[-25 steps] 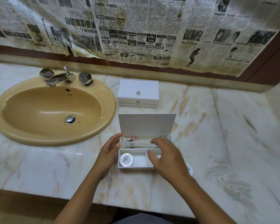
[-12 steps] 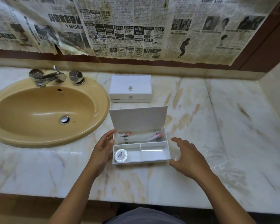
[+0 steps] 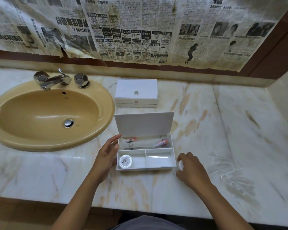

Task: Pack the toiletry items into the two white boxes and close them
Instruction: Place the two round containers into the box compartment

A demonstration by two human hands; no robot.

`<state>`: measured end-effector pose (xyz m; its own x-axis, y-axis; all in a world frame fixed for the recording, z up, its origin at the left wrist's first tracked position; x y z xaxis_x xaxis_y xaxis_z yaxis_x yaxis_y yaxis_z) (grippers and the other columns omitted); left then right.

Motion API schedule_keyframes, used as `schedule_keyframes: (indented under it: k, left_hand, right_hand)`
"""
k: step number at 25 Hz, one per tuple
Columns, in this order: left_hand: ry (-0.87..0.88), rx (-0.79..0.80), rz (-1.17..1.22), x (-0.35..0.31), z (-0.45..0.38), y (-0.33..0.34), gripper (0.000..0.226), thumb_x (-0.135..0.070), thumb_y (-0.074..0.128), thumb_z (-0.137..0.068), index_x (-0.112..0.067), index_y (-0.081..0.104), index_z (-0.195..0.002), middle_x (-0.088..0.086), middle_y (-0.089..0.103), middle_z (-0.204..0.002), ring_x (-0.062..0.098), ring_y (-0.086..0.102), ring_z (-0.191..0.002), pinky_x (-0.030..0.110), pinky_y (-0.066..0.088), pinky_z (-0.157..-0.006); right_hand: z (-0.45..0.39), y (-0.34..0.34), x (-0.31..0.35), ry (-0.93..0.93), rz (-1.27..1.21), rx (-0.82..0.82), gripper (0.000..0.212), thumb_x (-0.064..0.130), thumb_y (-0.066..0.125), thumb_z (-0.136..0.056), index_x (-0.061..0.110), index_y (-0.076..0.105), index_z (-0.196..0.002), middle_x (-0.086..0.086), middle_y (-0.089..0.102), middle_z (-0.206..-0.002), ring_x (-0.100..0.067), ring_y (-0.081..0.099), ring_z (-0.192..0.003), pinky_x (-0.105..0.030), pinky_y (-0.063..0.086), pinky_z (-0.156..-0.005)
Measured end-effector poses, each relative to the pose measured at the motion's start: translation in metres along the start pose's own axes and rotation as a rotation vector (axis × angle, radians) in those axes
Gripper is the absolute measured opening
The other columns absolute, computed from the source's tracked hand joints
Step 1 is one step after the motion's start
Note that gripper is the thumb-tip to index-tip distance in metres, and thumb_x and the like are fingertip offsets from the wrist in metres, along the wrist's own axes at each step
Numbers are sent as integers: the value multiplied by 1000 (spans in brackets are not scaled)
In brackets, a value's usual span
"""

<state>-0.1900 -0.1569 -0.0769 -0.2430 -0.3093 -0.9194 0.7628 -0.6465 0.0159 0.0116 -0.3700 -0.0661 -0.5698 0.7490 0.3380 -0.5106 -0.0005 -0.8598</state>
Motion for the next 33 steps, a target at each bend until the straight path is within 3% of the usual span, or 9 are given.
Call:
schedule_keyframes:
  k: [4,7,10,13,19,24,30,33]
  left_hand:
    - [-1,-11,11,-3,2,2,33,-23,49,-105,-45,63,-125,-4,68,-130,17,66,-118,32,57,-88]
    - [-11,-10,8,-4,3,2,33,-24,50,-105,-48,64,-123,-6,65,-134,17,63,-122,33,58,-89]
    - [-19,-21,-6,-7,5,2,32,-25,49,-105,-46,62,-126,-11,63,-133,12,61,-122,19,56,-75]
    - [-26,-24,2,-7,5,3,32,-25,50,-105,-45,62,-126,-16,64,-129,7,63,-117,18,55,-71]
    - [-24,-11,-2,-2,0,-1,33,-27,51,-105,-52,64,-123,-18,61,-135,12,59,-127,31,55,-88]
    - [-31,9,6,1,-1,-3,33,-27,51,-105,-51,62,-124,-8,62,-139,18,58,-130,46,53,-100]
    - [-35,-6,24,-6,4,2,32,-22,50,-105,-42,61,-128,-20,69,-121,3,68,-111,22,57,-74]
    - [-25,-7,43,-7,5,2,33,-20,49,-105,-38,60,-130,-11,69,-126,8,70,-110,23,59,-75]
  right_hand:
    - [-12,-5,7,-46,-32,-26,30,20,65,-72,22,52,-99,3,47,-96,-17,48,-93,-28,44,-69]
    - [-13,-9,7,-78,-37,-12,39,22,65,-72,25,52,-109,4,48,-100,-17,48,-99,-27,43,-69]
    - [-9,-16,6,-102,-11,-27,53,26,65,-74,30,47,-123,5,48,-111,-15,45,-106,-25,42,-72]
    - [-7,-21,10,-106,6,-41,50,25,66,-77,28,48,-124,4,48,-115,-15,45,-108,-24,41,-76]
    - [-5,-29,14,-84,-23,-109,38,21,65,-80,20,56,-117,1,50,-110,-17,50,-101,-24,42,-78]
    - [4,-57,35,-148,-60,-312,39,22,70,-78,18,59,-115,1,54,-109,-19,56,-95,-24,43,-76]
    - [12,-49,90,-352,-96,-320,17,27,66,-80,20,65,-95,5,61,-94,-16,59,-90,-26,44,-71]
    - [11,-37,106,-358,-75,-234,19,29,59,-86,21,65,-102,6,62,-101,-17,57,-98,-29,44,-78]
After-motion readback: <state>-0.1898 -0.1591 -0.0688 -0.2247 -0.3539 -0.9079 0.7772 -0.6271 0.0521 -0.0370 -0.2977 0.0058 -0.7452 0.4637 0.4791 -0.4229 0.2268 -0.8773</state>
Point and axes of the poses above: each hand's wrist, its own z-axis away from the middle knuckle, its own y-axis out of the palm, x = y × z, the point moved 1 cm from there along -z, towards the middle knuckle
